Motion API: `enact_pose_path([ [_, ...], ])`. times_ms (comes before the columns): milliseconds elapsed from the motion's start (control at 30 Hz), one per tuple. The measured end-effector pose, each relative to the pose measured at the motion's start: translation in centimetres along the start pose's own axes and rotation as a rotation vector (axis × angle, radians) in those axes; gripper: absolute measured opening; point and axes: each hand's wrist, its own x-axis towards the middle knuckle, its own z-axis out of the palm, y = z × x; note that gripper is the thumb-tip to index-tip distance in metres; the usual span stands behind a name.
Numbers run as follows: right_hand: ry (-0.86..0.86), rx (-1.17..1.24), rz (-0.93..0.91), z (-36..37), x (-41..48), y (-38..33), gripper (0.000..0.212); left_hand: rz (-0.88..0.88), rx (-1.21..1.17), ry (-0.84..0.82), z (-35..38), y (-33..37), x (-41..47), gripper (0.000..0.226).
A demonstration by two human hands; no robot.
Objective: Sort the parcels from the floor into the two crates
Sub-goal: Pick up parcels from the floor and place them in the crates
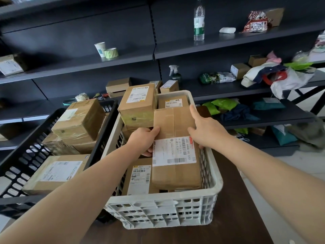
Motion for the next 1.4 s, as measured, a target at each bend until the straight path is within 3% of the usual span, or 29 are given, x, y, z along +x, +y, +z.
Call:
enact_pose_path([
  [267,-0.113,-0.018,0.037,-1.0,-0.4,-0.8,0.074,0.007,-0.004,0.025,-0.9,0.6,-0.4,0.048],
  [467,0.011,-0.042,-0.018,-1.2,0.9,-1.0,0.055,0.027,-0.039,0.095,-1.3,0.9,-0.1,0.041],
  [600,-0.02,-0.025,-0.025,-2.4,0.7,-1.9,0.048,0.006,-0.037,0.101,-2.5,1.3,0.3,0.036],
  [733,-0.096,0.119,0.022,-2.9,0.9,-2.1,0.032,0.059,0.143,0.031,-2.7,1.1,1.0,0.031],
  [800,-0.156,0.054,0.051,-2.3,1.1,-1.8,0.037,0.012,0.185,0.005,-1.9,0.9,0.8,0.033],
  [1000,-0.213,-0.155,0.07,-1.2,1.5,-1.2,0.061,-0.077,0.024,-0.04,-0.3,1.4,0.7,0.037],
  [1167,-0.335,-0.396,0.062,0.7,1.4,-1.5,0.074,-0.135,0.129,-0.183,1.8,0.4,0.5,0.036],
  [1300,-0.363,-0.729,-0.037,2.8,0.8,-2.0,0.054,-0.126,0.182,-0.228,3.9,-1.0,0.3,0.035],
  [1400,-0.415,-0.839,-0.067,4.2,0.5,-2.4,0.058,-0.115,0.254,-0.271,4.5,-1.1,0.2,0.027],
])
